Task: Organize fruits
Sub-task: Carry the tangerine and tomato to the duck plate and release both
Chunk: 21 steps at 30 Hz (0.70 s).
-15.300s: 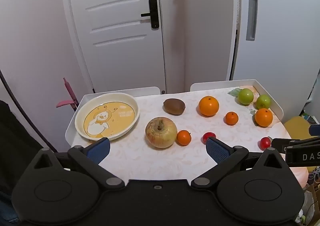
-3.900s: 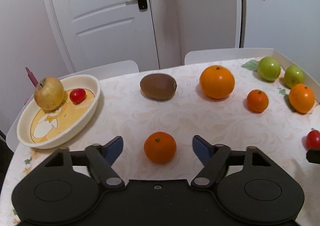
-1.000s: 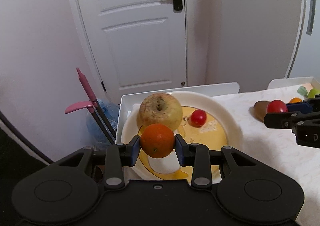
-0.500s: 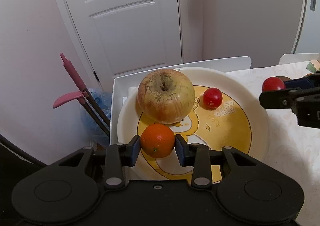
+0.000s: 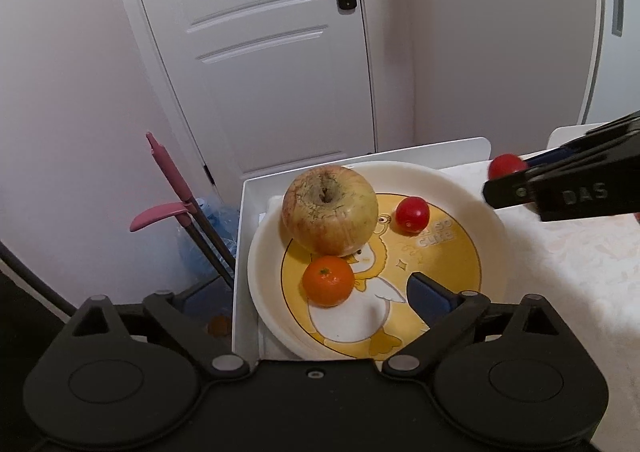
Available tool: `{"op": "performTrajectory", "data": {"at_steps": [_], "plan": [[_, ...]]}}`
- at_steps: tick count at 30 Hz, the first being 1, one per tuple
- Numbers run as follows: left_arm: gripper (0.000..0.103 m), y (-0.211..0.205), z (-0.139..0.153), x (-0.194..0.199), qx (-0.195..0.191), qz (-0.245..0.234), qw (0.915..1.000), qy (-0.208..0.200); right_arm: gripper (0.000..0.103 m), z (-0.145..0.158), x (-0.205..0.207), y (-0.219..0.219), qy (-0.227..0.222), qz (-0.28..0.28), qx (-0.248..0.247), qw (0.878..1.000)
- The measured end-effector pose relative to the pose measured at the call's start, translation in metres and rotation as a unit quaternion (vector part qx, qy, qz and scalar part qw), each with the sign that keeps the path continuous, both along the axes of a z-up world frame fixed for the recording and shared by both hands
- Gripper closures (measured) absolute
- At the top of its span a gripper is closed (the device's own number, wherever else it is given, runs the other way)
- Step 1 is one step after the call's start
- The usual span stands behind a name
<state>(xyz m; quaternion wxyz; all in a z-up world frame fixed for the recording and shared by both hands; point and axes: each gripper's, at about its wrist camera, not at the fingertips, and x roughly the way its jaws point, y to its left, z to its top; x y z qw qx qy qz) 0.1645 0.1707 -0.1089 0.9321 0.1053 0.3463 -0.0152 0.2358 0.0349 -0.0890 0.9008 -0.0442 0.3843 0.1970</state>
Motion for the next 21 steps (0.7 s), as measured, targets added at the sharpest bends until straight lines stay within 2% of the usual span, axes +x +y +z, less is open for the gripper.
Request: {"op": "performTrajectory", "data": {"at_steps": [6, 16, 17, 18, 21], "plan": [[0.002, -0.001, 0.002, -0.008, -0.018, 0.008, 0.9998, 0.005, 0.058, -0.011, 0.01, 0.009, 0.012, 0.043, -0.013, 0.999], [0.002, 0.005, -0.007, -0.012, -0.022, 0.03, 0.9991, 0.019, 0.057, -0.034, 0.022, 0.022, 0.009, 0.084, -0.035, 0.996], [0.002, 0.006, -0.008, -0.012, -0.024, 0.031, 0.9991, 0.019, 0.05, -0.033, 0.021, 0.022, 0.003, 0.086, -0.034, 0.996], [0.002, 0.007, -0.009, -0.013, -0.024, 0.032, 0.999, 0.019, 0.035, -0.032, 0.019, 0.022, -0.001, 0.09, -0.034, 0.995], [0.002, 0.009, -0.009, -0.013, -0.031, 0.036, 0.9986, 0.024, 0.007, -0.028, 0.015, 0.021, -0.017, 0.087, -0.031, 0.996]]}}
